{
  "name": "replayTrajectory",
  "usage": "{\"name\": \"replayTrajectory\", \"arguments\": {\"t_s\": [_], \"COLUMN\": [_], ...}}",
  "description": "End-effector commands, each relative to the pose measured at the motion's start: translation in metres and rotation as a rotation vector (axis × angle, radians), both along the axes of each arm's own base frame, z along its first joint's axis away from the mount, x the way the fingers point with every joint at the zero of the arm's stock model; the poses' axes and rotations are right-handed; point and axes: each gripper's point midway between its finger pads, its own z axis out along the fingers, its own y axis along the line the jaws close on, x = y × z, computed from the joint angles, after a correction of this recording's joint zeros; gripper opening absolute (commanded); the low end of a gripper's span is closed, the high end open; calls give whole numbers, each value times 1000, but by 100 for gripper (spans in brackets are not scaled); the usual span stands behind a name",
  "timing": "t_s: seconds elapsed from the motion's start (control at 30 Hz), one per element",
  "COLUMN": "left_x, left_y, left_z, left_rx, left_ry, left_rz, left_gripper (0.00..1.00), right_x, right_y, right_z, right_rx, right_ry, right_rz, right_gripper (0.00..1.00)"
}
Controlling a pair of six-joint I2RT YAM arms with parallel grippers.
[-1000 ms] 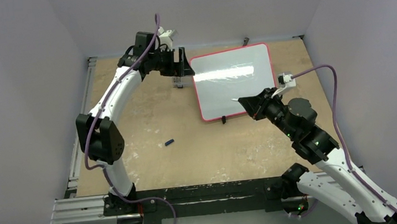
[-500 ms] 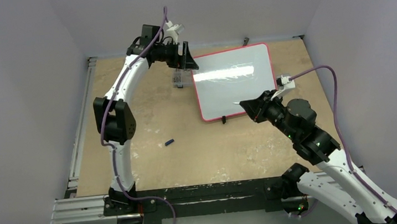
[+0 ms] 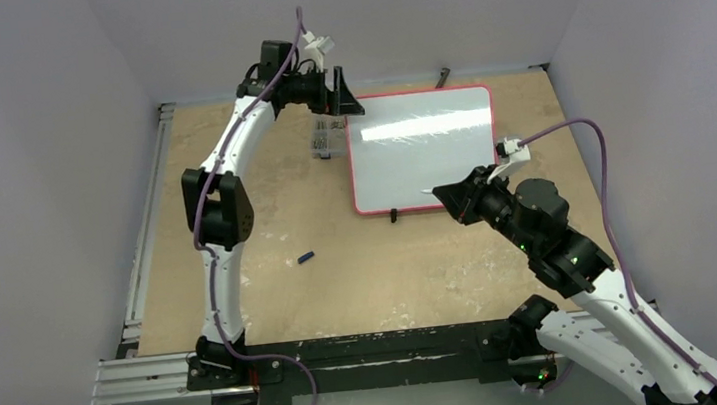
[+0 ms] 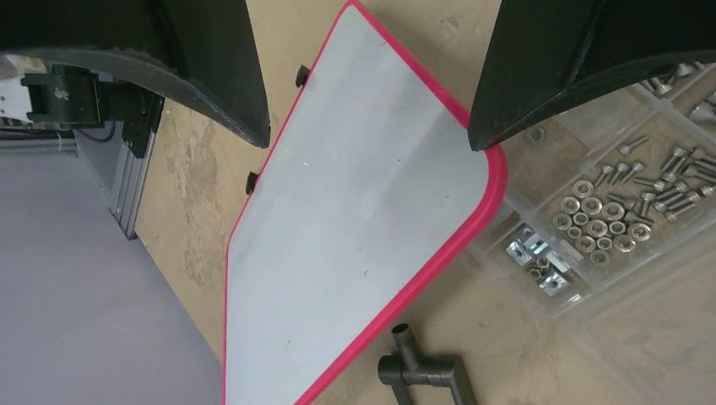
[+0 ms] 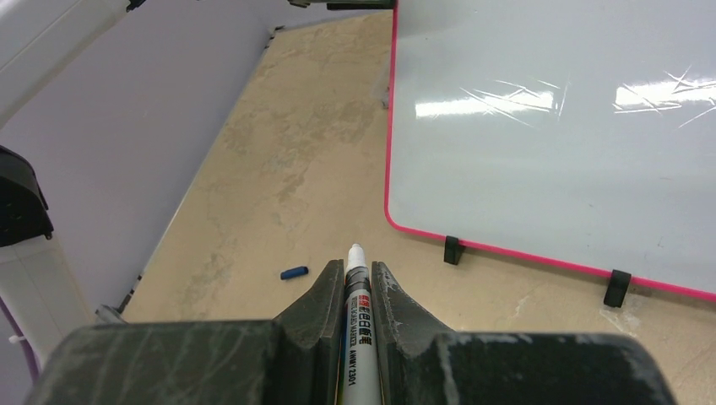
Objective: Write a sentence on the whiteboard
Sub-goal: Move the whiteboard to the center of the board.
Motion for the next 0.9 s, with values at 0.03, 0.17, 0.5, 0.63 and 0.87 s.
{"name": "replayTrajectory", "arguments": {"t_s": [0.03, 0.17, 0.5, 0.63, 0.87], "left_x": [23, 28, 24, 12, -17], "left_y": [10, 22, 17, 10, -10], "left_z": [40, 35, -16, -32, -49], "left_rx": [-83, -82, -154, -166, -211], "left_ry": [-109, -104, 55, 95, 165], "left_rz": [28, 57, 14, -12, -96], "left_gripper": [87, 86, 69, 68, 61], "right_x": [0, 4, 8, 9, 9], "right_y": [1, 5, 14, 15, 15], "right_z": [27, 24, 19, 18, 18], "right_rx": [20, 13, 4, 1, 4], "right_ry": [-59, -52, -42, -39, -41], "right_rz": [12, 23, 53, 56, 55], "right_gripper": [0, 0, 0, 0, 0]}}
